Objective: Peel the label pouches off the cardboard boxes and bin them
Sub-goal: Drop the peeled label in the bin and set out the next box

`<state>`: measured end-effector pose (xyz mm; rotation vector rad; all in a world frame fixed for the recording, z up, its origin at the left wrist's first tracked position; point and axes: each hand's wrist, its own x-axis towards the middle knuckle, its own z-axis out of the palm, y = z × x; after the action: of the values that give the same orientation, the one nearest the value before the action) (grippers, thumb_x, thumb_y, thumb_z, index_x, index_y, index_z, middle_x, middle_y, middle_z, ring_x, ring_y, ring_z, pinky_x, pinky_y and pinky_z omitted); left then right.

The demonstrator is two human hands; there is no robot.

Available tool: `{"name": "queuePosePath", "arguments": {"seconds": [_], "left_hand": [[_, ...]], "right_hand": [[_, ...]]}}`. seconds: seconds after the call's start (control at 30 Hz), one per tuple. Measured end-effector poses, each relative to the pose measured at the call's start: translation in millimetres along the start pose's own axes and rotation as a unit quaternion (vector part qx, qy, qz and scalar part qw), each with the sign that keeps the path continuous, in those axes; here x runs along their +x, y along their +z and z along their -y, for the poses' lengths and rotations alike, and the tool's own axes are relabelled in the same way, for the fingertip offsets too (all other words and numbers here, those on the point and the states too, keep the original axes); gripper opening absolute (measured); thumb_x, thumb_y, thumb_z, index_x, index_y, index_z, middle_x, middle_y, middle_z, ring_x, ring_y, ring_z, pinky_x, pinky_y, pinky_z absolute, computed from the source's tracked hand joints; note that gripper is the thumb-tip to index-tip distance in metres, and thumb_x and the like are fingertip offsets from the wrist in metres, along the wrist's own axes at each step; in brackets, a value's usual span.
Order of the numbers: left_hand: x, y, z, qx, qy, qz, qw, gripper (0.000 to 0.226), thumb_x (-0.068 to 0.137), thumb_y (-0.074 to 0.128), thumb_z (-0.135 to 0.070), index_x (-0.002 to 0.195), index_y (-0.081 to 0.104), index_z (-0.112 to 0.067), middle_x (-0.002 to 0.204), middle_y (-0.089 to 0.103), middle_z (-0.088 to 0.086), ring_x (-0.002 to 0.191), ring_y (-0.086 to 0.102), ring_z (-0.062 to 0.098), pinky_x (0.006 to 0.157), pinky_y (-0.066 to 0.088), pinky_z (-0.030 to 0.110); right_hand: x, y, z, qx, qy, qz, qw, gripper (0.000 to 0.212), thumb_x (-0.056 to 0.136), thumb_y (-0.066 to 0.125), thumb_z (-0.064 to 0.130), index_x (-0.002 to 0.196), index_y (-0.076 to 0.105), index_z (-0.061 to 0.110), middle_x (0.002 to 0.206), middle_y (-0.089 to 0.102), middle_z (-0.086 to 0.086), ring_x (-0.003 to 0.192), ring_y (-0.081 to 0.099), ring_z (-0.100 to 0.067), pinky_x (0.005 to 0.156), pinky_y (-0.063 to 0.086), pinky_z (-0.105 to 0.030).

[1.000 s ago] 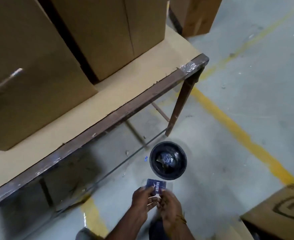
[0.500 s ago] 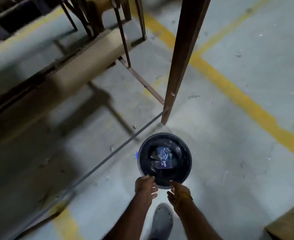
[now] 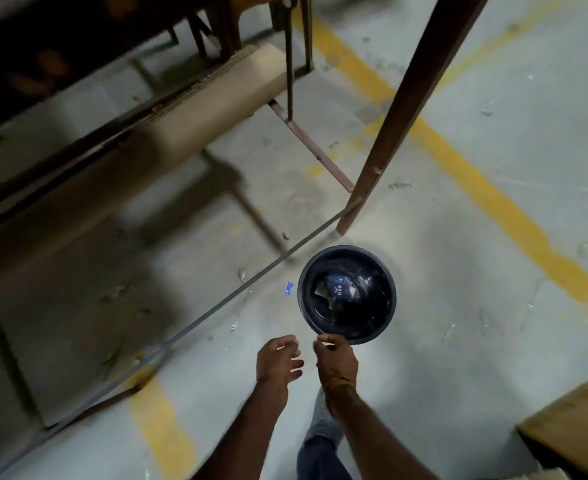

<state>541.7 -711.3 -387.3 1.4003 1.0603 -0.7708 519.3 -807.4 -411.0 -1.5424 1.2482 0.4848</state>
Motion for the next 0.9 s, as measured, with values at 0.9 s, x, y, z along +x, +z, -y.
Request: {"name": "queuePosePath", "arguments": {"seconds": [0.9], "left_hand": [[-236.6, -693.3, 297.7, -0.390, 0.077, -0.319, 0.860, 0.015, 0.092, 0.058, -0.009, 0.099, 0.068, -0.017, 0.084, 0.065, 0.002, 0.060, 0.057, 0.016, 0.057, 0.046, 0.026]], "right_hand": [[-562.2, 398.4, -259.9, -0.374, -0.298, 0.274, 0.835, 0.012, 0.088, 0.066, 0.017, 0.083, 0.067, 0.028, 0.088, 0.072, -0.002, 0.085, 0.070, -0.032, 0.083, 0.054, -0.034]]}}
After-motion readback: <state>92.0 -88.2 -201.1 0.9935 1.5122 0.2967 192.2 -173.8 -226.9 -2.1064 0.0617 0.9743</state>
